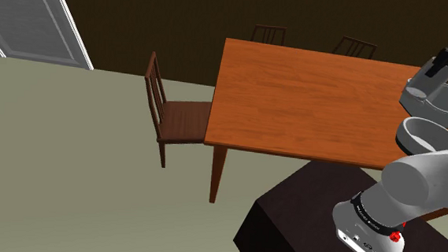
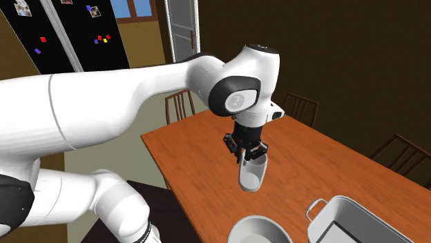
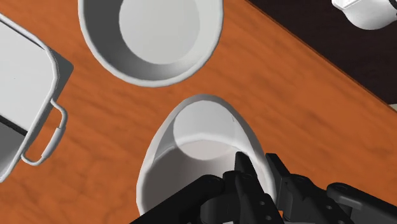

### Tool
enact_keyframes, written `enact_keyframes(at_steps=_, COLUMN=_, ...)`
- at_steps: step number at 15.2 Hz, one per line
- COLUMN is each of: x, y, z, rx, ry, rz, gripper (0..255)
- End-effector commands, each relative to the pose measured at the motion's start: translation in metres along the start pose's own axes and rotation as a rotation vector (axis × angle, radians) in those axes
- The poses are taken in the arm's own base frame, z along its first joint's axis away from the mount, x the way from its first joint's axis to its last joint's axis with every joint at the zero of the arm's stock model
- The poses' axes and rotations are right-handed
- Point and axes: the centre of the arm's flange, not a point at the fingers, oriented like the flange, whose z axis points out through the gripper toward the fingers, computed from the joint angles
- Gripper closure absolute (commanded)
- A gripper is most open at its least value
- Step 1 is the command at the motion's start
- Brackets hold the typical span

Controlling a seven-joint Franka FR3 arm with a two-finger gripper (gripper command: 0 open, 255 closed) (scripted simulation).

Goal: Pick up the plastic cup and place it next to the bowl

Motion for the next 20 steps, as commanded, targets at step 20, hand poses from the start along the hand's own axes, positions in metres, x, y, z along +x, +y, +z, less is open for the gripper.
enact_keyframes(at_steps=20, x=-0.003, y=0.004, z=0.112, rx=0.000, ry=0.000, rz=-0.001, gripper=255)
